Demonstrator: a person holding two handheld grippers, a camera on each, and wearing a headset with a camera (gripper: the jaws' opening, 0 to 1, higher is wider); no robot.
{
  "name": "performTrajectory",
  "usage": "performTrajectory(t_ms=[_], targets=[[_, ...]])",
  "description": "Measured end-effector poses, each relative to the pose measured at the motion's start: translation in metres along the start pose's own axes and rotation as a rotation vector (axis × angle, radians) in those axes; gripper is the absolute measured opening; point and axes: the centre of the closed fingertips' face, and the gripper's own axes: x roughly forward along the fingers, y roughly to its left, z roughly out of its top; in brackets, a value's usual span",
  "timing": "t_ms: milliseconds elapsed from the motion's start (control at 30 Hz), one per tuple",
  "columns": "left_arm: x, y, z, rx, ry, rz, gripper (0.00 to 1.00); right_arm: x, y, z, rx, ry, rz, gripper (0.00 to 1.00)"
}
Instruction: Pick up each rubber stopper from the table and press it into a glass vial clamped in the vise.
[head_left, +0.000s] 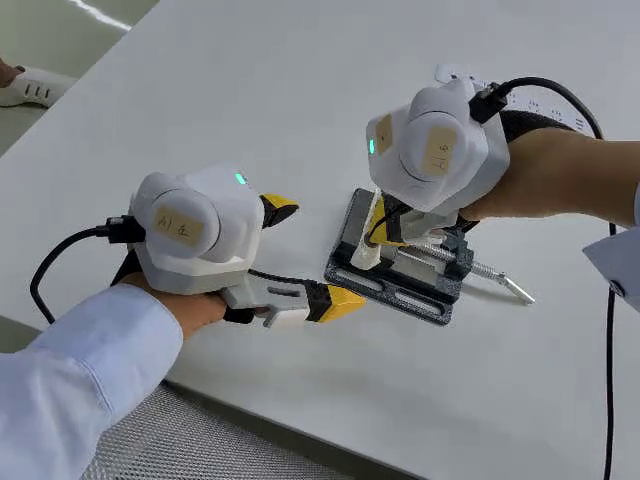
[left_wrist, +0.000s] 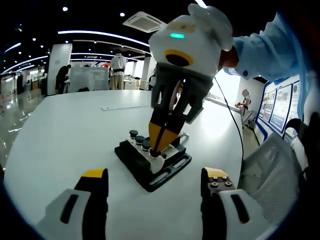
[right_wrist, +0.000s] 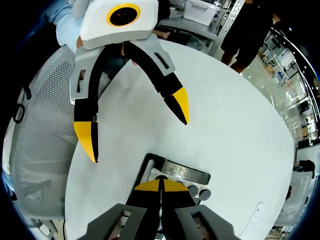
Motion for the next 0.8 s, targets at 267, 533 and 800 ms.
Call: performTrajectory(t_ms=[267, 533, 800], targets=[[0.0002, -0.0003, 0.0004, -0.001, -0.002, -0.001, 0.73, 0.0012, -0.0014, -0.0028, 0.062, 0.010, -0.002, 0.00], [0.0014, -0.0008, -0.0002, 0.001, 0.003, -0.004, 0.72, 0.0014, -0.0009, -0.0024, 0.103, 0.016, 0.009, 0.00], [-0.0002, 0.0007, -0.0023, 0.000, 0.010, -0.001, 0.72, -0.0013, -0.0018, -0.0019, 0.181, -0.058, 0.018, 0.00]])
